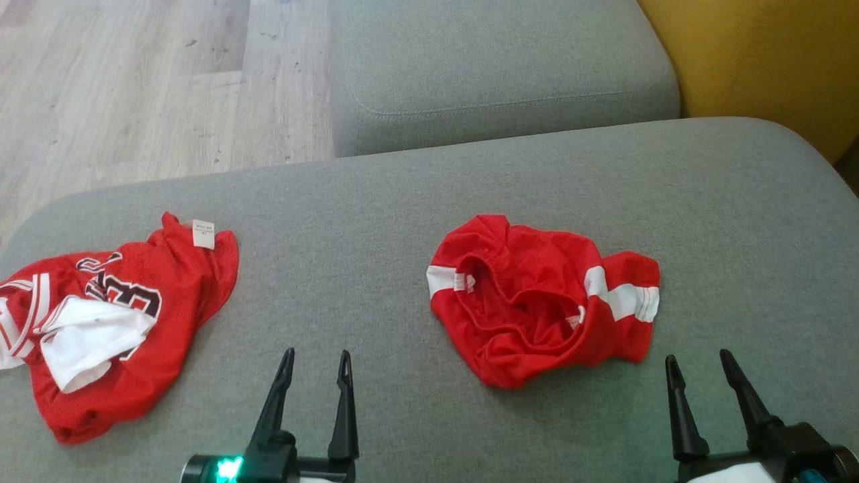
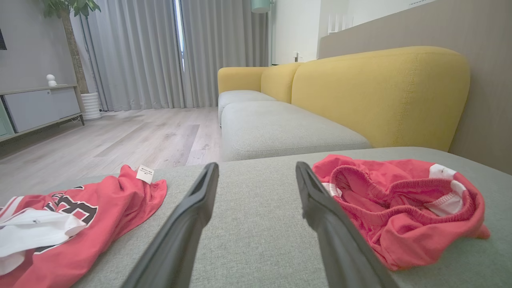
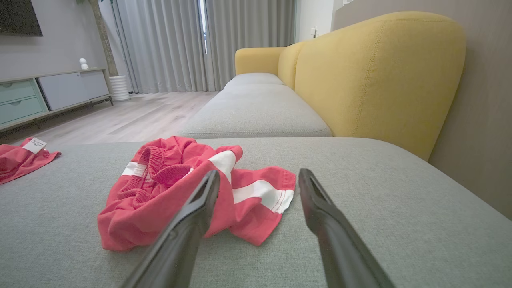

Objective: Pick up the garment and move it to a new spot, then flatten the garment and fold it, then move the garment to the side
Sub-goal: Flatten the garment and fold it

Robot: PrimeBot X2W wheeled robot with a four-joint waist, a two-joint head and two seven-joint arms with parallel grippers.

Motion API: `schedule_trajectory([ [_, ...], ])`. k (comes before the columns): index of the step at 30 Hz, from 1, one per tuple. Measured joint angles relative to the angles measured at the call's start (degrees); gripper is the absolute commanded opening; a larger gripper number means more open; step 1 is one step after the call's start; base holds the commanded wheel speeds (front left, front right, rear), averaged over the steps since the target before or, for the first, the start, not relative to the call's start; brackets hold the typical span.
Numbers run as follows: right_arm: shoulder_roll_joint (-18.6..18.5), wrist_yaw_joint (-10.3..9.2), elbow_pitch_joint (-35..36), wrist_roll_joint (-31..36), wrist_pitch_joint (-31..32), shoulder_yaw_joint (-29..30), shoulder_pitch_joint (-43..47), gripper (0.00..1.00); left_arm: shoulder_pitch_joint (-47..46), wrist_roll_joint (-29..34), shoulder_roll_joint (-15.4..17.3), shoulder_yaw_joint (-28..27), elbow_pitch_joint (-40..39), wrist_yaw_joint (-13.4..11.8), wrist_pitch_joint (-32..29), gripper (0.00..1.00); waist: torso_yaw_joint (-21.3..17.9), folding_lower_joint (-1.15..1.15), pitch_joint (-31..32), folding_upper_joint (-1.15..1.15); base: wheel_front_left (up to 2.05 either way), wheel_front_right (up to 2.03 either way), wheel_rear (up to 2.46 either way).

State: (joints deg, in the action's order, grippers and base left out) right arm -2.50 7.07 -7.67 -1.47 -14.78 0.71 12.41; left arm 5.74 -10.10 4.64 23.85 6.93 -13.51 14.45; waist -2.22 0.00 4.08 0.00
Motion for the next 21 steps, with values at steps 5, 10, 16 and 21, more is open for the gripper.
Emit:
schedule_trajectory([
  [5, 0.0, 0.00, 0.0, -0.1, 0.0, -0.3, 0.0, 1.00, 0.0, 0.1, -0.5, -0.9, 0.0, 1.0, 0.0, 1.00, 0.2, 0.00, 0.0, 0.00, 0.00, 0.00, 0.00],
  [10, 0.0, 0.00, 0.0, -0.1, 0.0, -0.3, 0.0, 1.00, 0.0, 0.7, -0.8, -1.6, 0.0, 1.5, 0.0, 1.00, 0.8, 0.00, 0.1, 0.00, 0.00, 0.00, 0.00],
  [16, 0.0, 0.00, 0.0, -0.1, 0.0, -0.4, 0.0, 1.00, 0.3, 1.1, -1.1, -1.9, 0.0, 2.0, 0.0, 1.00, 1.9, 0.00, -0.2, 0.00, 0.00, 0.00, 0.00],
  [21, 0.0, 0.00, 0.1, -0.1, 0.0, -1.2, -0.1, 1.00, 0.1, 0.6, -1.2, -1.4, 0.6, 3.2, 0.0, 1.00, 1.7, 0.00, -1.0, 0.00, 0.00, 0.00, 0.00],
])
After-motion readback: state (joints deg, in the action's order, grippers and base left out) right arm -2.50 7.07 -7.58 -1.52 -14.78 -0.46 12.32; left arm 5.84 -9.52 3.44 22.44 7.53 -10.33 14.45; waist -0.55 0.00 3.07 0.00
